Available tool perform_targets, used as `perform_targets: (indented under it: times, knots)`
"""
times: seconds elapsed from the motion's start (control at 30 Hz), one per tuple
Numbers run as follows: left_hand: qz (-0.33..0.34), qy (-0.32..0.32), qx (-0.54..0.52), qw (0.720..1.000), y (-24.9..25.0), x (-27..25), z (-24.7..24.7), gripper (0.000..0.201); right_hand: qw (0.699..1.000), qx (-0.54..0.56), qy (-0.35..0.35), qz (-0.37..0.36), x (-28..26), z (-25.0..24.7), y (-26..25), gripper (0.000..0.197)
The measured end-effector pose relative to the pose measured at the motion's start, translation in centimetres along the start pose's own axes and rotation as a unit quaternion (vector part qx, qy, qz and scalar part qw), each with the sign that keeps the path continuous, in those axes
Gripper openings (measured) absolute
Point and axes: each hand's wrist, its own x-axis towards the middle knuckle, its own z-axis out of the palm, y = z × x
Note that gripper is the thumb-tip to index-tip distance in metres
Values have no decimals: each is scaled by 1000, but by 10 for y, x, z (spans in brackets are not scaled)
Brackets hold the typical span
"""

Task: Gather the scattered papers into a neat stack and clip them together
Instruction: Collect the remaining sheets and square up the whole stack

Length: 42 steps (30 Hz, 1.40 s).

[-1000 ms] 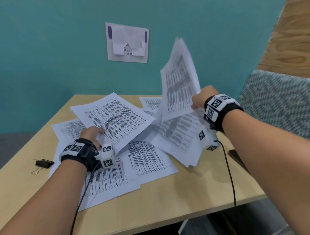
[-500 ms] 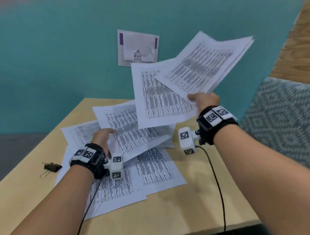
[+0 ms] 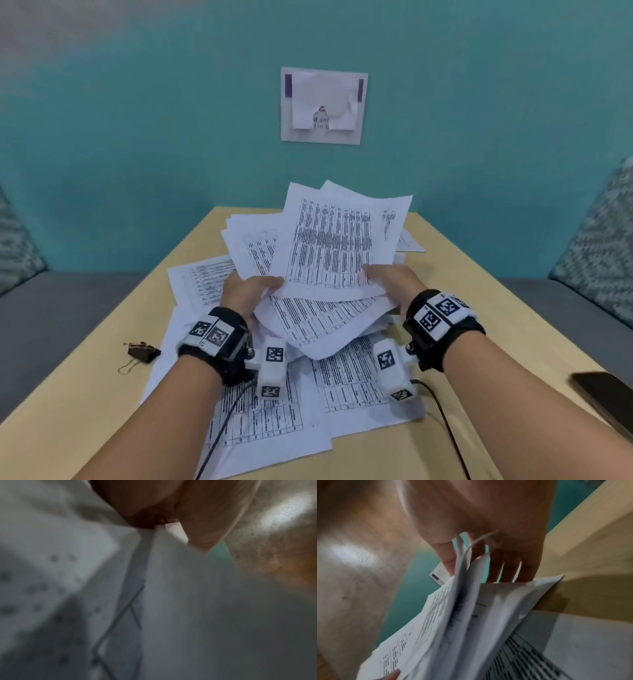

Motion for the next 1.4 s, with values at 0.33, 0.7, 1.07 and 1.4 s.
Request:
perform_targets:
  times: [0.33,0.7,1.07,1.4]
  knots:
    - [162,-34,8,986,57,-7,20,47,982,156,-89,-64,21,-30,-19,36]
    - [211,13,-12,977,77,19,67,28,974,158,46,-157,70,-8,-15,42]
    - [166,3,51,985,53,32,66,26,980,147,11,-135,81,-9,4,14]
    - [130,50,-28,990,91,27,49,43,947,292,-83,-102,62,-35,-27,42]
